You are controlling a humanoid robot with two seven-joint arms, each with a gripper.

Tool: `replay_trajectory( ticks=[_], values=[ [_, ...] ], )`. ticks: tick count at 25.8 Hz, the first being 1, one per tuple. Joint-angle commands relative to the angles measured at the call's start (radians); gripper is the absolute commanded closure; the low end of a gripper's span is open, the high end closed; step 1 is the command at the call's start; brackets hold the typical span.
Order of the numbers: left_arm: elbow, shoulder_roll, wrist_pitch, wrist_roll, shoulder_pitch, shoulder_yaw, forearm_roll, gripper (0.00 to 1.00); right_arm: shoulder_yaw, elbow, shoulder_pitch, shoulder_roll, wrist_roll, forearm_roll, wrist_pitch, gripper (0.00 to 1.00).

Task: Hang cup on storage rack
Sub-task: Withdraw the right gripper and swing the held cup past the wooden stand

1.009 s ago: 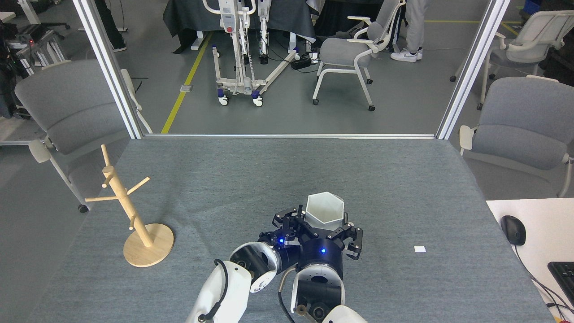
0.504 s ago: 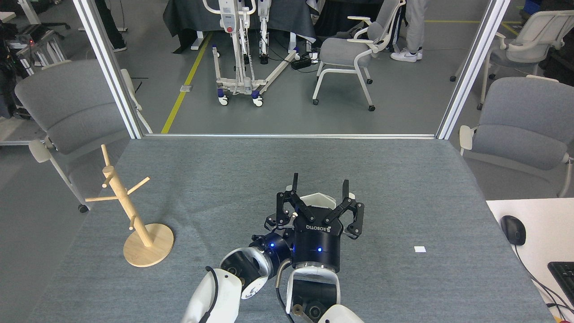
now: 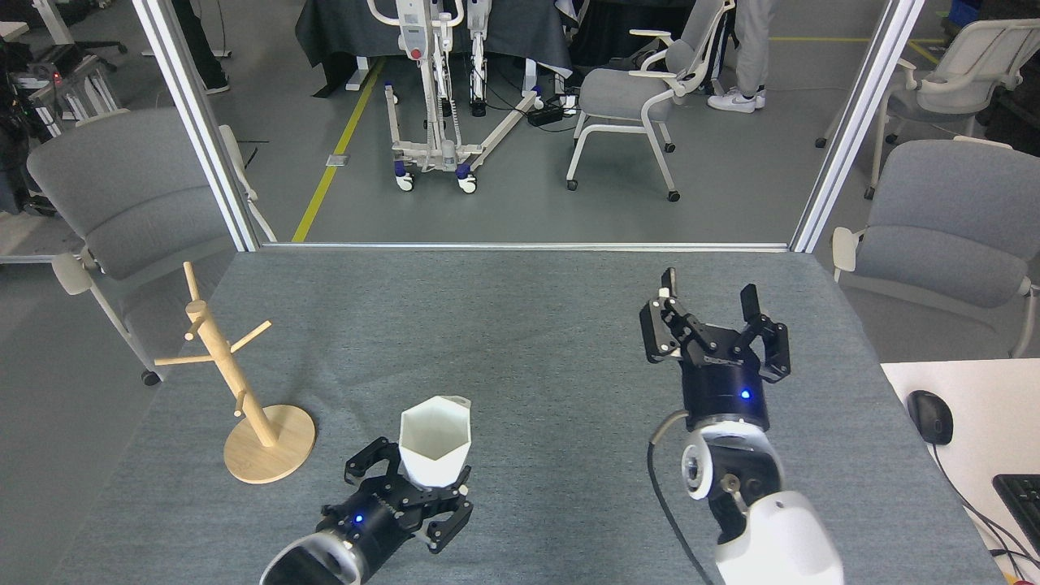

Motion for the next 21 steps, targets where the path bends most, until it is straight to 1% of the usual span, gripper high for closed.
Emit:
replay_trajectory(
  ticks=[1,2,4,6,8,10,12,13,14,16,19,21],
  values=[
    [-0.118,0.047,-0.006,0.009,0.156,0.157,-0.003,1.00,-0.216,0.023,0.132,-0.039,0.006,-0.021,-0.300,0.00],
    [-0.132,0.055,-0.009,0.013,0.194,0.198,-0.003,1.00,-0.242,0.022,0.178,-0.042,0.004,-0.013,-0.332,0.00],
    [-0.134,0.058,-0.009,0.038,0.242,0.275,-0.002,1.00,-0.285,0.017,0.249,-0.042,0.004,0.030,-0.384,0.00],
    [-0.129,0.056,-0.004,0.046,0.257,0.379,-0.003,1.00,-0.320,-0.005,0.304,-0.027,0.004,0.090,-0.401,0.00],
    [-0.117,0.055,0.004,0.046,0.256,0.481,-0.003,1.00,-0.325,-0.026,0.328,-0.002,0.006,0.121,-0.401,0.00],
    [-0.095,0.055,0.010,0.046,0.233,0.544,-0.005,1.00,-0.327,-0.038,0.334,-0.004,0.011,0.121,-0.401,0.00],
    [-0.082,0.061,0.037,0.041,0.197,0.579,-0.005,1.00,-0.343,-0.035,0.331,-0.018,0.026,0.113,-0.401,0.00],
    [-0.077,0.070,0.057,0.036,0.174,0.593,-0.007,1.00,-0.360,-0.031,0.330,-0.025,0.037,0.110,-0.399,0.00],
    [-0.077,0.093,0.073,0.033,0.159,0.603,-0.007,1.00,-0.366,-0.031,0.325,-0.025,0.047,0.105,-0.393,0.00],
    [-0.074,0.139,0.099,0.029,0.133,0.608,-0.007,1.00,-0.373,-0.031,0.319,-0.019,0.070,0.104,-0.390,0.00],
    [-0.045,0.151,0.148,0.023,0.079,0.608,-0.011,1.00,-0.374,-0.032,0.319,-0.027,0.078,0.107,-0.396,0.00],
    [-0.033,0.156,0.157,0.021,0.041,0.608,-0.045,1.00,-0.376,-0.026,0.319,-0.022,0.077,0.102,-0.386,0.00]
  ],
)
